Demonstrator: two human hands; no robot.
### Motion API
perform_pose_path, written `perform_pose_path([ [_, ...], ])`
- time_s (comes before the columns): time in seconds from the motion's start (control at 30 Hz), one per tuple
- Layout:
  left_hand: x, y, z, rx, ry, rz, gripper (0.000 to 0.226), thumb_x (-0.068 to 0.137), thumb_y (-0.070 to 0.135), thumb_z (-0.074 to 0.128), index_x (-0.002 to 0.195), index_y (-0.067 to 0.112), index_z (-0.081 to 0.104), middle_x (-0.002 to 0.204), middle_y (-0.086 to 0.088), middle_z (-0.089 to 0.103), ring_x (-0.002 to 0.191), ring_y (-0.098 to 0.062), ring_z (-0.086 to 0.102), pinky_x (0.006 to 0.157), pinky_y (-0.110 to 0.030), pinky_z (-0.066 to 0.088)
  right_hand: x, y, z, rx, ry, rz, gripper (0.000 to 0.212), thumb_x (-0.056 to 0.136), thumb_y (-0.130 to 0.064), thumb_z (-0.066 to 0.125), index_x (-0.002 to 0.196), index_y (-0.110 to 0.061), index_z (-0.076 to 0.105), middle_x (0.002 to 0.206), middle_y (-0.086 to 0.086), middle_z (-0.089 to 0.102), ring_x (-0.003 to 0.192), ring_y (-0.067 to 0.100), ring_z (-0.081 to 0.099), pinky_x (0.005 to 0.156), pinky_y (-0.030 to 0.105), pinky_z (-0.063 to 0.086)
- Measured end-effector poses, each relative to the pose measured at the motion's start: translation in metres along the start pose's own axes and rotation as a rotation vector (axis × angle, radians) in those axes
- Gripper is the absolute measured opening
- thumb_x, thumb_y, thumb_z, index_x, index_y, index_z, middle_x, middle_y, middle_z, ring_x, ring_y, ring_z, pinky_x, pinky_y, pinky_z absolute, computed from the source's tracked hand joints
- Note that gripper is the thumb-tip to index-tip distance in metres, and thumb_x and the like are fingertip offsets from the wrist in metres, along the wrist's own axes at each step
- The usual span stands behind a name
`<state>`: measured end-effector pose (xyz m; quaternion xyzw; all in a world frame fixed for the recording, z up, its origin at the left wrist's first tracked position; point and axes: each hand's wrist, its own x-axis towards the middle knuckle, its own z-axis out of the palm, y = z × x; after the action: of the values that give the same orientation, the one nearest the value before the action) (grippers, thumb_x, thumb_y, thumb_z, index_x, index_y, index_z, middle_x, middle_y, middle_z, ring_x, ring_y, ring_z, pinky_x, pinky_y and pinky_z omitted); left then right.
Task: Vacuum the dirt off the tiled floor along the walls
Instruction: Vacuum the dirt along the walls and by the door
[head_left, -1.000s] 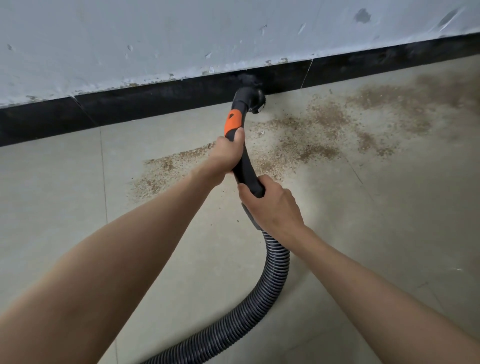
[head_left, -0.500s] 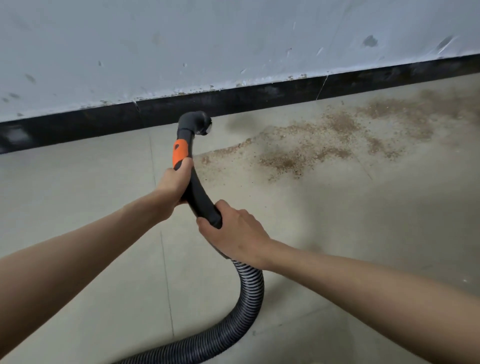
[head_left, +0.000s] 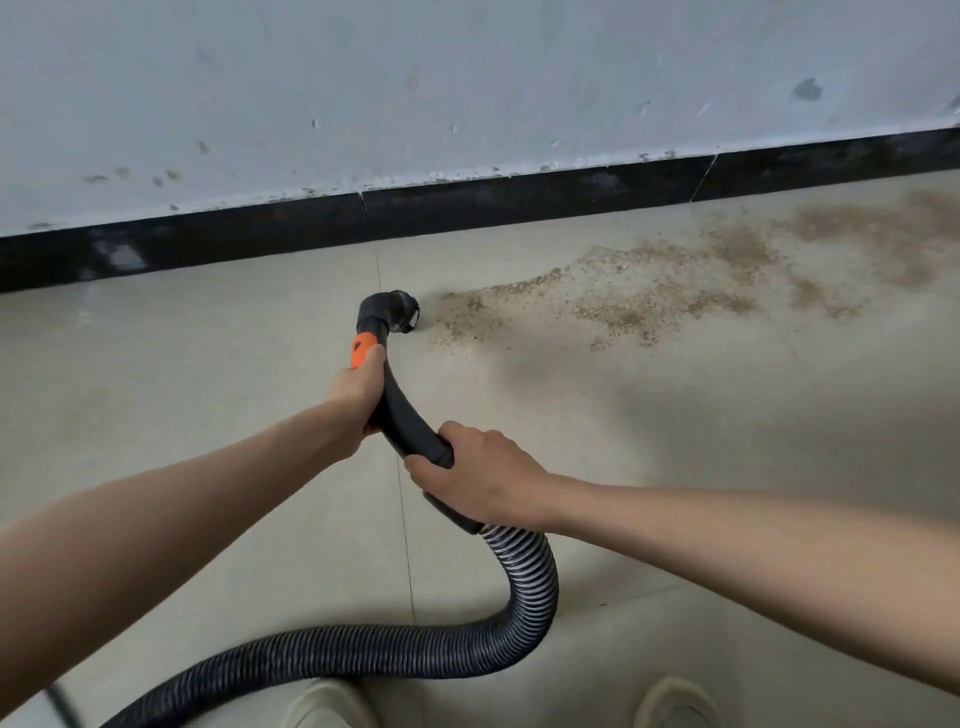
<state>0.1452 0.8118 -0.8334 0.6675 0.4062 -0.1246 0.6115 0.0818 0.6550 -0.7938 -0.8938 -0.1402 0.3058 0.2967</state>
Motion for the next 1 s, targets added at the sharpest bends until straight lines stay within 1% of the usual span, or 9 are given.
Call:
perform_pose_path([
  [0.1,-0.006,-0.007,0.002,0.013,-0.029,-0.021,0.038,0.091,0.041,0.044,0.107,0.007,0.046,0.092,-0.009,0.055,0.081,-0.025,0.057,0.062,-0.033,0.048,-0.006,0.005,0.002,0.019,-0.018,0.002,0.036,0.092,-0.056,0.046,0.086,-0.020,0.044,0.089,0.004,0.060,0.084,0.028,0.057,0.065,0.035,0.040],
  [0.23,-0.009,-0.002,0.008,0.019,-0.094,0.000,0.037,0.095,0.041,0.044,0.107,0.006,0.044,0.086,-0.007,0.053,0.075,-0.020,0.055,0.059,-0.032,0.047,-0.006,0.011,-0.002,0.063,0.001,0.021,0.034,0.092,-0.056,0.047,0.079,-0.024,0.042,0.088,0.003,0.060,0.085,0.027,0.058,0.067,0.035,0.041],
  [0.4,-0.010,0.015,0.026,0.032,-0.122,0.050,0.037,0.097,0.039,0.045,0.108,0.004,0.041,0.085,-0.006,0.052,0.072,-0.018,0.055,0.054,-0.028,0.045,0.006,0.012,-0.016,0.137,0.059,0.049,0.031,0.092,-0.052,0.050,0.078,-0.024,0.044,0.095,0.006,0.065,0.089,0.028,0.062,0.073,0.036,0.045],
  [0.57,-0.002,0.021,0.034,0.033,-0.112,0.047,0.034,0.100,0.038,0.040,0.109,0.005,0.038,0.085,-0.006,0.050,0.076,-0.020,0.053,0.065,-0.032,0.045,0.017,0.011,-0.022,0.106,0.070,0.051,0.033,0.093,-0.051,0.049,0.090,-0.018,0.050,0.096,0.007,0.065,0.090,0.028,0.062,0.077,0.038,0.048],
  [0.67,0.002,0.022,0.037,0.013,-0.121,0.033,0.035,0.100,0.039,0.038,0.112,0.006,0.039,0.086,-0.006,0.050,0.085,-0.023,0.053,0.071,-0.033,0.044,0.020,0.014,-0.025,0.090,0.070,0.051,0.032,0.093,-0.050,0.049,0.090,-0.018,0.049,0.093,0.006,0.063,0.089,0.028,0.062,0.074,0.037,0.047],
  [0.73,0.003,0.022,0.041,0.007,-0.134,0.022,0.037,0.100,0.041,0.036,0.115,0.007,0.039,0.087,-0.005,0.051,0.083,-0.021,0.053,0.070,-0.032,0.044,0.019,0.018,-0.028,0.091,0.070,0.056,0.032,0.093,-0.050,0.050,0.088,-0.019,0.048,0.094,0.006,0.063,0.089,0.028,0.061,0.073,0.036,0.046],
  [0.83,0.002,0.022,0.054,0.005,-0.158,0.002,0.053,0.100,0.047,0.032,0.128,0.003,0.038,0.099,-0.009,0.053,0.090,-0.023,0.053,0.074,-0.034,0.044,0.016,0.028,-0.034,0.087,0.081,0.069,0.032,0.092,-0.051,0.050,0.087,-0.019,0.048,0.094,0.006,0.064,0.088,0.028,0.061,0.071,0.036,0.045],
  [0.9,0.000,0.022,0.065,-0.011,-0.173,-0.017,0.062,0.098,0.054,0.028,0.135,0.004,0.035,0.108,-0.009,0.051,0.095,-0.025,0.051,0.078,-0.036,0.044,0.013,0.037,-0.040,0.064,0.086,0.074,0.032,0.092,-0.052,0.050,0.082,-0.021,0.046,0.090,0.004,0.062,0.084,0.026,0.060,0.067,0.034,0.043],
  [1.0,-0.002,0.021,0.082,-0.017,-0.196,-0.028,0.064,0.098,0.056,0.026,0.137,0.005,0.034,0.110,-0.010,0.049,0.096,-0.026,0.051,0.077,-0.037,0.045,0.008,0.051,-0.051,0.012,0.088,0.073,0.033,0.092,-0.053,0.049,0.077,-0.024,0.044,0.084,0.000,0.060,0.078,0.024,0.057,0.061,0.034,0.039],
])
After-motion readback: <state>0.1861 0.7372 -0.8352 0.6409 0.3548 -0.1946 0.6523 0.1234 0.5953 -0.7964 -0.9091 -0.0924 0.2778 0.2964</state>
